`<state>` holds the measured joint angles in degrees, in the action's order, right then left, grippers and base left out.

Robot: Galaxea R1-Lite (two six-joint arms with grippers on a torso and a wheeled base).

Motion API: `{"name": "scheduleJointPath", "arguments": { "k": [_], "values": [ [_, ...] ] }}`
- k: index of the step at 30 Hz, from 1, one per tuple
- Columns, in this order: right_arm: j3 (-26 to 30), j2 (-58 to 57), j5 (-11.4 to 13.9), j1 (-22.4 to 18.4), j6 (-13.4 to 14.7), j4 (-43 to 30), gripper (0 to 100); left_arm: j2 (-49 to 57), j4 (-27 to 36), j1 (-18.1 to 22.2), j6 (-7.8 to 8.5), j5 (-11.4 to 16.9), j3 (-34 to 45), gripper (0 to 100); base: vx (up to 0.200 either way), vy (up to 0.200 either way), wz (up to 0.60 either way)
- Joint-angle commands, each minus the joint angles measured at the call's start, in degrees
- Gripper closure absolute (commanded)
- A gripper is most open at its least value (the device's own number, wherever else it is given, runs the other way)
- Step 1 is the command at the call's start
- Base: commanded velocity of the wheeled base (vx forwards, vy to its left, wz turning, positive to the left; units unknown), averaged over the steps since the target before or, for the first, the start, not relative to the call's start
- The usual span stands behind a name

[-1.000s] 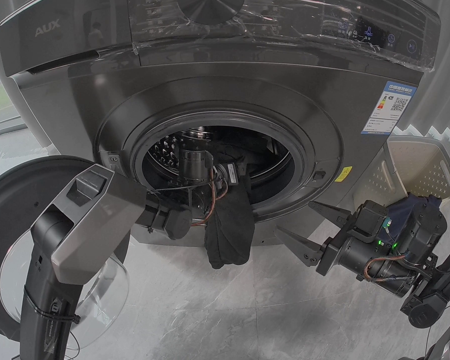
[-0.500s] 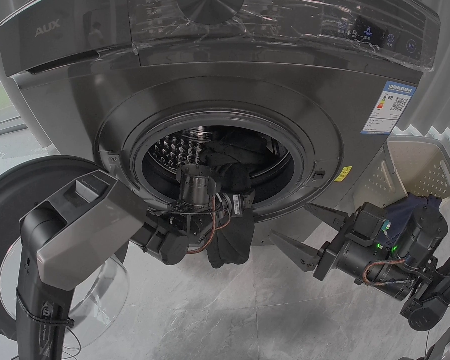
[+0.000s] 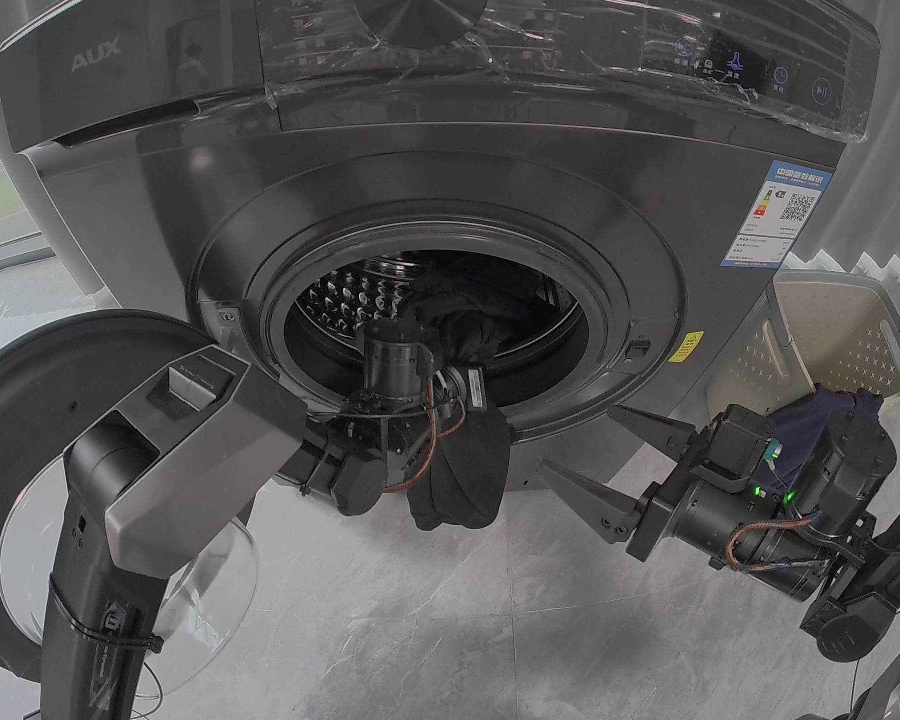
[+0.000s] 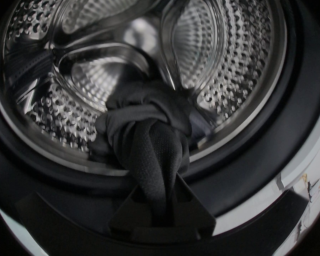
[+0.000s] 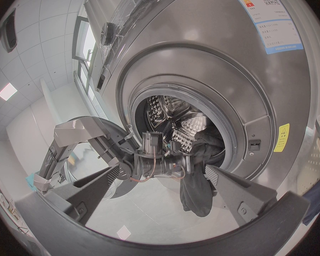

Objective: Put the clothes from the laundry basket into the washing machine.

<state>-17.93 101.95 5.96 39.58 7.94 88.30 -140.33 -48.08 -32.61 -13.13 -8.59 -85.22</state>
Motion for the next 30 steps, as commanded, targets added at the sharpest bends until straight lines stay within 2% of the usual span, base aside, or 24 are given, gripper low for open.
{"name": "scheduleJointPath", "arguments": {
  "k": [1,8,13,14,16,19,21,25,27,30],
  "values": [
    [0.1,0.1,0.0,0.0,0.1,0.0,0,-2.0,-3.2,2.3,-0.49,-2.0,-10.0,100,0.000,0.000,0.00],
    [0.4,0.4,0.0,0.1,0.1,0.0,0,-5.0,-3.6,4.5,-1.20,-5.2,-21.2,100,0.000,0.000,0.00],
    [0.6,0.5,0.0,0.0,0.1,0.0,0,-5.5,-3.6,4.0,-1.99,-5.8,-20.9,100,0.000,0.000,0.00],
    [0.6,0.6,0.0,0.0,0.1,0.0,0,-5.4,-3.5,3.7,-2.25,-5.8,-20.4,0,0.000,0.000,0.00],
    [0.7,0.6,0.0,-0.2,0.1,0.0,0,-4.9,-3.2,3.0,-2.69,-5.8,-18.1,0,0.000,0.000,0.00],
    [0.8,0.6,0.0,-0.6,0.0,0.0,0,-3.1,-2.8,2.6,-2.43,-5.8,-14.4,0,0.000,0.000,0.00],
    [0.8,0.6,0.0,-0.8,0.0,0.0,0,-0.4,-2.2,1.8,-2.25,-5.0,-8.2,0,0.000,0.000,0.00],
    [0.8,0.6,-0.2,-0.8,-0.1,-0.1,0,2.6,-1.0,1.5,-1.55,-4.1,-2.1,0,0.000,0.000,0.00],
    [0.7,0.9,-1.5,-0.8,-0.1,-0.1,0,3.5,-1.1,1.3,-1.28,-3.6,0.1,0,0.000,0.000,0.00],
    [0.9,1.1,-5.3,-0.8,-0.3,-0.1,0,4.7,-1.1,1.1,-0.67,-3.1,3.3,0,0.000,0.000,0.00]
  ]
}}
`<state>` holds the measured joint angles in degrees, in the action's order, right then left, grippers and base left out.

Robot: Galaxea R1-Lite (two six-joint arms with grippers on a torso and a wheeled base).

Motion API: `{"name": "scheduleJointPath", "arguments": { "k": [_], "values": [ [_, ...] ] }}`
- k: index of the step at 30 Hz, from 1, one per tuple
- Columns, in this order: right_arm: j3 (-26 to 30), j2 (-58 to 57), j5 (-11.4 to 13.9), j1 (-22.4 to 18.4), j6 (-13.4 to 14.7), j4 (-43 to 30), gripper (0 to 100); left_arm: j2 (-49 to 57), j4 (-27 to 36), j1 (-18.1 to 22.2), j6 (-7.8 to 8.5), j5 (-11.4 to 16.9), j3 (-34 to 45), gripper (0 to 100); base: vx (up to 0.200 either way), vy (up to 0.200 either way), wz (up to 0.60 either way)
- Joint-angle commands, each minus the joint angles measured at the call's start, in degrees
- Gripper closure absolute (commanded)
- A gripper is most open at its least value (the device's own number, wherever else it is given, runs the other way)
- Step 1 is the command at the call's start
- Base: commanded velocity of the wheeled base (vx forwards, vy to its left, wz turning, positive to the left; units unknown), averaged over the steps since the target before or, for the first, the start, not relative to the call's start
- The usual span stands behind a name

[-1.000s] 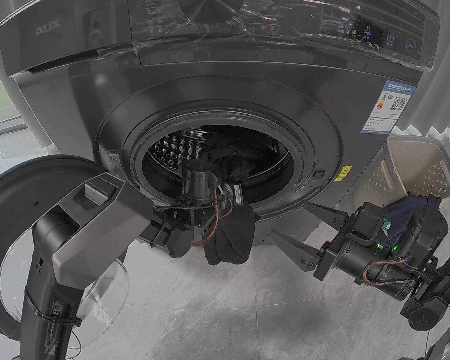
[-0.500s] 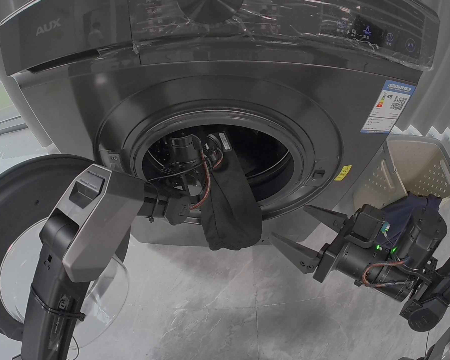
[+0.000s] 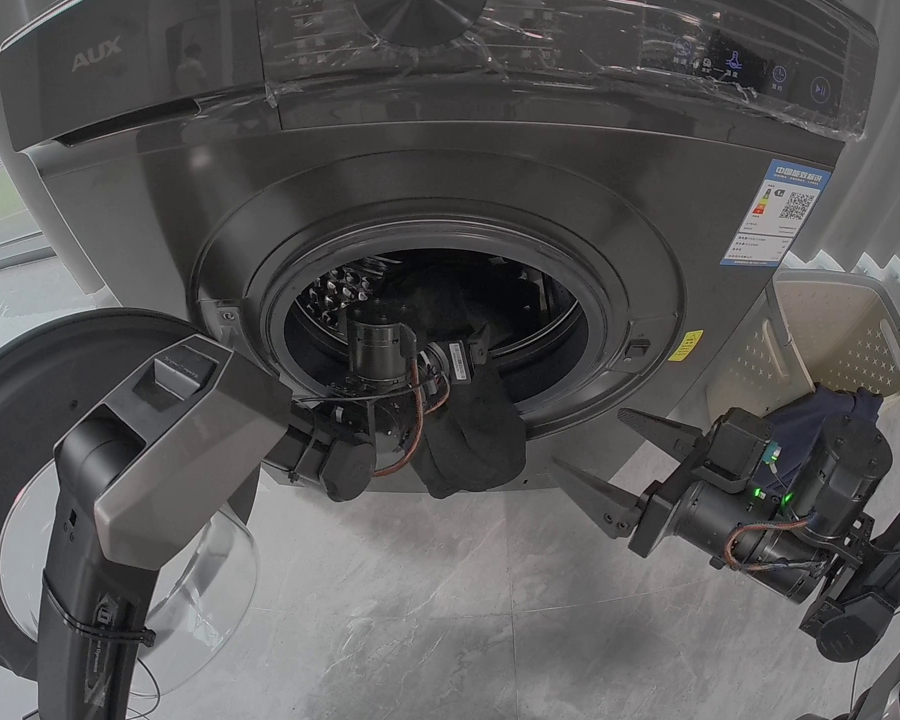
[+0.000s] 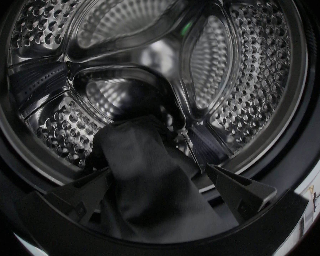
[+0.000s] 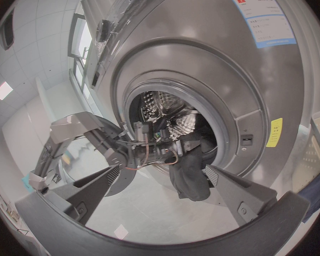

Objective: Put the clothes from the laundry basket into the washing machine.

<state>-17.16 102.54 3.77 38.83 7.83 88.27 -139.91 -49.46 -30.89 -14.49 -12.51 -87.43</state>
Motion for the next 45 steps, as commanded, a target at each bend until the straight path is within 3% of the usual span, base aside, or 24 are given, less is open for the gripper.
{"name": "scheduleJointPath", "arguments": {
  "k": [1,3,4,7,10,17,18,24,28,33,38,39,45],
  "values": [
    [0.1,0.7,-5.1,0.0,-0.2,0.0,0,4.9,0.2,-0.7,1.14,1.3,7.0,0,0.000,0.000,0.00],
    [0.3,1.0,-7.6,0.3,-0.3,-0.3,0,5.4,0.3,-1.0,1.84,2.0,8.9,0,0.000,0.000,0.00],
    [0.6,1.3,-10.2,0.6,-0.3,-0.6,0,5.7,0.3,-1.2,2.72,2.8,11.0,0,0.000,0.000,0.00],
    [0.3,2.1,-13.4,0.7,-0.3,-0.7,0,5.2,0.2,-1.5,4.04,4.0,13.4,0,0.000,0.000,0.00],
    [0.1,2.7,-13.9,0.5,-0.3,-0.7,0,4.2,-0.2,-1.7,4.83,4.2,13.7,0,0.000,0.000,0.00],
    [0.3,2.8,-13.2,1.0,-0.3,-0.7,0,0.3,-0.6,-1.7,4.74,5.0,9.9,0,0.000,0.000,0.00],
    [0.3,2.8,-13.2,1.0,-0.3,-0.7,0,0.3,-0.6,-1.7,4.74,5.0,9.9,100,0.000,0.000,0.00],
    [0.1,2.7,-13.1,1.3,-0.3,-0.6,0,-1.2,-0.5,-1.5,4.48,4.4,5.9,100,0.000,0.000,0.00],
    [-0.2,2.7,-12.3,1.3,-0.2,-0.6,0,-2.5,-0.6,0.4,4.04,1.6,-2.8,100,0.000,0.000,0.00],
    [-0.2,2.6,-12.0,1.3,0.2,-0.6,0,-4.1,-0.1,2.1,1.14,-0.3,-13.8,100,0.000,0.000,0.00],
    [-0.3,2.6,-12.0,1.3,0.2,-0.6,0,-5.6,0.2,2.3,0.96,-1.0,-17.9,100,0.000,0.000,0.00],
    [-0.3,2.6,-12.0,1.3,0.2,-0.6,0,-5.6,0.1,2.1,0.87,-1.1,-17.5,0,0.000,0.000,0.00],
    [-0.3,2.6,-12.0,1.3,0.2,-0.6,0,-3.9,-0.5,0.3,1.49,-1.2,-10.9,0,0.000,0.000,0.00]
  ]
}}
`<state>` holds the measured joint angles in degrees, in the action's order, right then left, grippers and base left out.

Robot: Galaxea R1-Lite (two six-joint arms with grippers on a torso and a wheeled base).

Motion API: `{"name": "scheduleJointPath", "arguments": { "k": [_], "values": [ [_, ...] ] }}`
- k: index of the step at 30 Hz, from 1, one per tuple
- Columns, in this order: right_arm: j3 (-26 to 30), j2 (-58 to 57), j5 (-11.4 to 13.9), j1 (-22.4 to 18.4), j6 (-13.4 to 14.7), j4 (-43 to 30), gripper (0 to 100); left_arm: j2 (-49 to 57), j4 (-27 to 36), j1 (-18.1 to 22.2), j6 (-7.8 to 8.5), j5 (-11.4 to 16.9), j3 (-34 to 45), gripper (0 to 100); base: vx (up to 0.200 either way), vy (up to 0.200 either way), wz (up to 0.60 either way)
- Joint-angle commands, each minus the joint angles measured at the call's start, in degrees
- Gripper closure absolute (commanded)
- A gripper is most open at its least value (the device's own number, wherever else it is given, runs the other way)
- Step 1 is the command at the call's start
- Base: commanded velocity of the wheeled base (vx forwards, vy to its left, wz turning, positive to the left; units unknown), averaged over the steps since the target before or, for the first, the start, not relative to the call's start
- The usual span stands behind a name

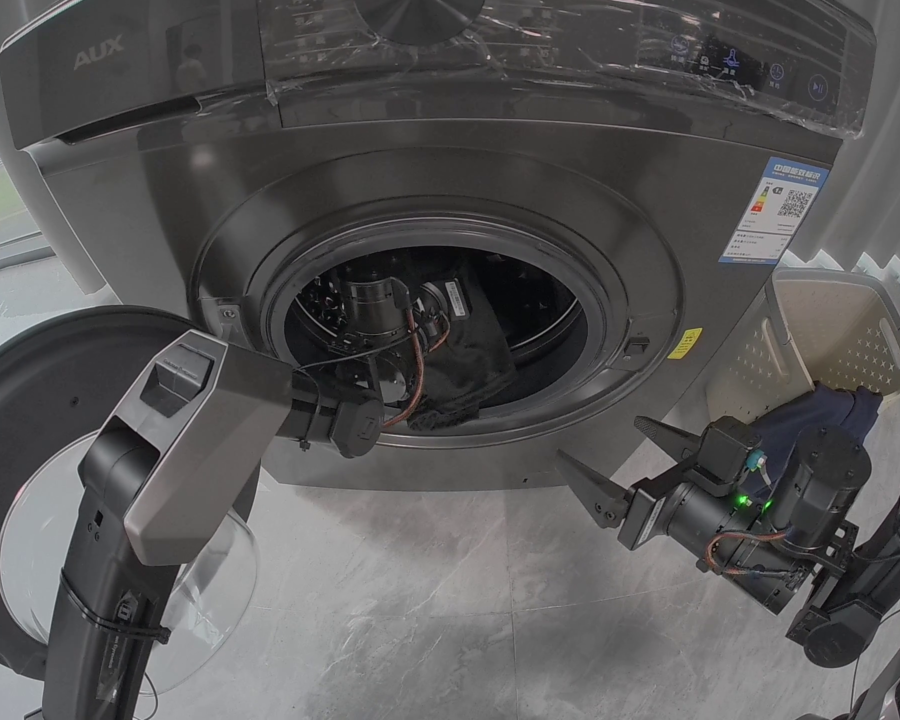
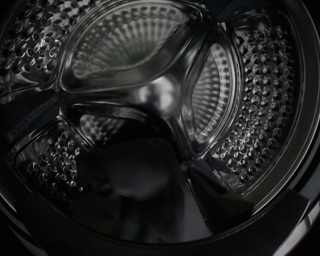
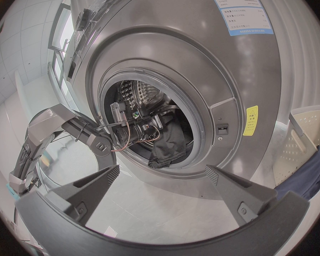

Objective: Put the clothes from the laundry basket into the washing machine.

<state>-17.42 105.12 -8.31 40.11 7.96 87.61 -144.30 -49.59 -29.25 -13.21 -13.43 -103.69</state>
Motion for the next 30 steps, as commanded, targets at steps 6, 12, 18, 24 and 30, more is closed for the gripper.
{"name": "scheduleJointPath", "arguments": {
  "k": [6,12,18,24,30],
  "values": [
    [-0.1,-0.3,0.1,0.1,0.0,0.0,0,3.1,1.8,-2.7,0.47,1.2,13.7,0,0.000,0.000,0.00],
    [-0.3,-0.4,0.1,0.1,0.0,0.0,0,2.4,2.7,-2.6,1.35,1.6,16.9,0,0.000,0.000,0.00],
    [-0.9,-0.5,0.1,0.1,0.0,0.0,0,1.2,3.3,-2.3,2.67,1.7,15.7,100,0.000,0.000,0.00],
    [-0.9,-0.5,0.1,0.1,0.0,0.0,0,0.6,3.0,-2.0,1.96,1.8,11.4,100,0.000,0.000,0.00],
    [-1.2,-0.5,0.1,0.1,0.1,0.0,0,-0.6,2.4,-1.0,-2.17,0.4,1.8,100,0.000,0.000,0.00]
  ]
}}
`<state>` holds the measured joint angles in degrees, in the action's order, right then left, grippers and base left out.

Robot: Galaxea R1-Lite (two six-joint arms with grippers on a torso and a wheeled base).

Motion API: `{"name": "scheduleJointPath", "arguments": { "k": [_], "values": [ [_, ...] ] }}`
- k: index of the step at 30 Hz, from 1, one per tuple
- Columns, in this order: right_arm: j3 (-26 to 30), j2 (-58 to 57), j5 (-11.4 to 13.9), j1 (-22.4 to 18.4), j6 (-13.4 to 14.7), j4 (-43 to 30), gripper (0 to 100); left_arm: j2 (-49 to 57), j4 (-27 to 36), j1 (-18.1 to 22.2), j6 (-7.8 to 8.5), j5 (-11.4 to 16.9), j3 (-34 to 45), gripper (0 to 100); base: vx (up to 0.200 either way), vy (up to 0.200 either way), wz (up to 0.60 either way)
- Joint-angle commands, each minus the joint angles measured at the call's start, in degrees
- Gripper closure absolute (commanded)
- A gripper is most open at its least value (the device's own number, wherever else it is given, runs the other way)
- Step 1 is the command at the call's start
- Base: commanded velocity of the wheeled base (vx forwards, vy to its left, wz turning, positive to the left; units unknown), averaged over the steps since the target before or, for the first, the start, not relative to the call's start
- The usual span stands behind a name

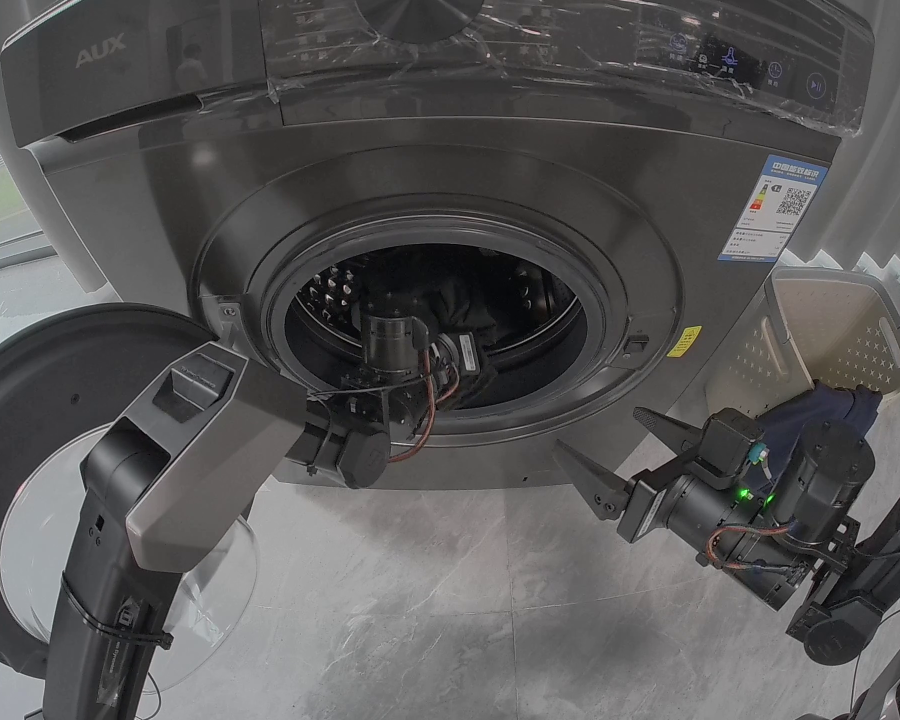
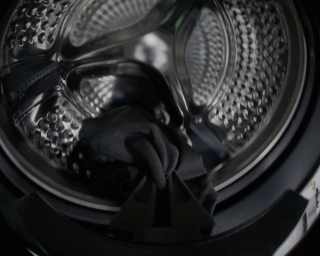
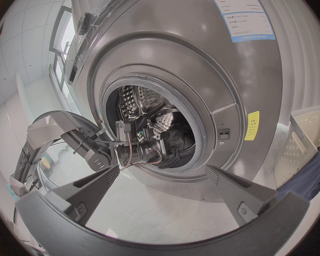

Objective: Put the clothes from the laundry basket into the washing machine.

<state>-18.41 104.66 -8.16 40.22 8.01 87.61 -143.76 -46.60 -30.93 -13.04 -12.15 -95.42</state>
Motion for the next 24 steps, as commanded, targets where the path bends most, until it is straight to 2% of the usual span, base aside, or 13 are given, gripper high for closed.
{"name": "scheduleJointPath", "arguments": {
  "k": [1,7,18,19,24],
  "values": [
    [-0.2,-0.1,0.0,0.0,0.1,0.1,0,-1.4,-0.7,0.8,-2.69,-1.0,-8.0,100,0.000,0.000,0.00],
    [-0.2,0.0,-0.1,0.4,0.3,0.0,0,-7.4,-0.2,1.6,-2.07,-3.5,-19.2,100,0.000,0.000,0.00],
    [-0.3,0.0,-0.1,0.5,0.3,0.1,0,-7.3,0.3,2.3,-1.99,-4.4,-19.2,100,0.000,0.000,0.00],
    [-0.2,0.0,-0.1,0.5,0.3,0.1,0,-7.0,0.4,2.3,-1.99,-4.4,-19.2,0,0.000,0.000,0.00],
    [-0.1,0.0,-0.1,0.5,0.3,0.1,0,-5.7,0.6,1.7,-1.99,-4.4,-18.7,0,0.000,0.000,0.00]
  ]
}}
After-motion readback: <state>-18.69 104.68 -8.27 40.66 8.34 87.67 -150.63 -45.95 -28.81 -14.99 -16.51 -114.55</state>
